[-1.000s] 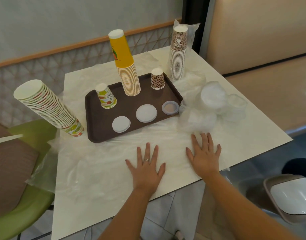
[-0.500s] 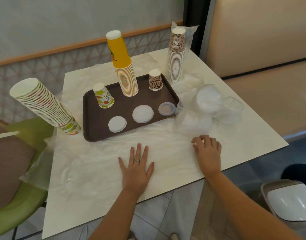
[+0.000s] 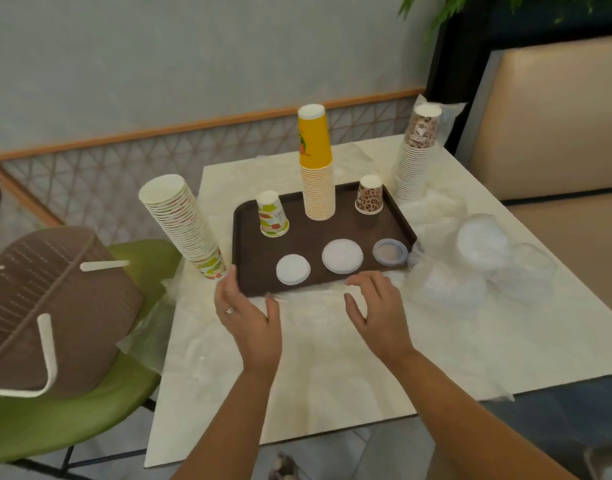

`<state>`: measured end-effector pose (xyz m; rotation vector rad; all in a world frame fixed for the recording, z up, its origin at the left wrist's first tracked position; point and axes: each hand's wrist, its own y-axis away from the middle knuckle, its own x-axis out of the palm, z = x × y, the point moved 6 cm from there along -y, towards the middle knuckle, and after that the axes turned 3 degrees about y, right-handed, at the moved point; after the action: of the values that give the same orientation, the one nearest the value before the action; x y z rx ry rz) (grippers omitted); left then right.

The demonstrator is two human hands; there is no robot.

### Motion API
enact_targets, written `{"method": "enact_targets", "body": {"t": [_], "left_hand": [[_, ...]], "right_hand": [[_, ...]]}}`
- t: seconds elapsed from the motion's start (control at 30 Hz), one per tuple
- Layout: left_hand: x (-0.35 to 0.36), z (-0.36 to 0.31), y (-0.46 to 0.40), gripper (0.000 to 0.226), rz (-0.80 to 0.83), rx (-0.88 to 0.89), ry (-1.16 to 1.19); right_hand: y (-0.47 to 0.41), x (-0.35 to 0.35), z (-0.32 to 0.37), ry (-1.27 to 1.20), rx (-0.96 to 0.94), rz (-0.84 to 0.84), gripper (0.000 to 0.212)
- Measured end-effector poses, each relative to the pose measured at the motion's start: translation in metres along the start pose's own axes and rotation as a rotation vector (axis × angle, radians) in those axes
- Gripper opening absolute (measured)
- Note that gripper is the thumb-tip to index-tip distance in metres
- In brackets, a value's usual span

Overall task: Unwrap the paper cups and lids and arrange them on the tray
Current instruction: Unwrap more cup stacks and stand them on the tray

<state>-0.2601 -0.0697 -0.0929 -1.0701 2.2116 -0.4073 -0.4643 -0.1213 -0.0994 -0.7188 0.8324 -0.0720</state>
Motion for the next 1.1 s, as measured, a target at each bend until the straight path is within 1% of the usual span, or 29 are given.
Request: {"method": "enact_targets", "body": {"t": [0.1,0.17,0.23,0.3,0.4,0.47,0.63,0.73,0.87,0.97,1.1], "left_hand": [[-0.020,0.023,-0.043,0.083,-0.090,-0.163,0.114],[-0.027,0.047,-0.073,0.093,-0.108,-0.248,0.142],[-0.028,0.067,-0.099,0.104,-0.074,-0.309,0.137],[-0.027,0.078,-0.121,0.111,0.002,-0.348,0.163],[-0.022,0.086,-0.138,0.115,0.112,-0.437,0.222],[-0.019,0.095,-0.149,0.117,0.147,-0.442,0.244],[-0.005,0.114,-0.165,0.109,0.256,-0.455,0.430],[0.000,0.116,-0.170,0.099,0.301,-0.399,0.440],[0.004,0.117,-0.176,0.081,0.307,-0.383,0.452],[0.005,0.117,-0.177,0.075,0.333,-0.388,0.416],[0.004,0.114,-0.179,0.083,0.338,-0.387,0.403]], "right_hand": [[-0.028,0.026,0.026,-0.113,-0.015,0.092,0.022],[-0.050,0.045,0.045,-0.163,-0.028,0.149,0.023],[-0.071,0.062,0.064,-0.190,-0.044,0.184,0.025],[-0.094,0.079,0.087,-0.230,-0.063,0.213,0.031],[-0.125,0.106,0.119,-0.275,-0.106,0.268,0.038],[-0.144,0.122,0.140,-0.321,-0.111,0.291,0.041],[-0.179,0.144,0.180,-0.445,-0.055,0.318,0.062],[-0.195,0.153,0.192,-0.418,-0.034,0.339,0.076],[-0.209,0.160,0.197,-0.305,-0.008,0.475,0.089],[-0.219,0.158,0.198,-0.169,-0.055,0.502,0.091],[-0.228,0.156,0.201,-0.042,-0.083,0.582,0.087]]}}
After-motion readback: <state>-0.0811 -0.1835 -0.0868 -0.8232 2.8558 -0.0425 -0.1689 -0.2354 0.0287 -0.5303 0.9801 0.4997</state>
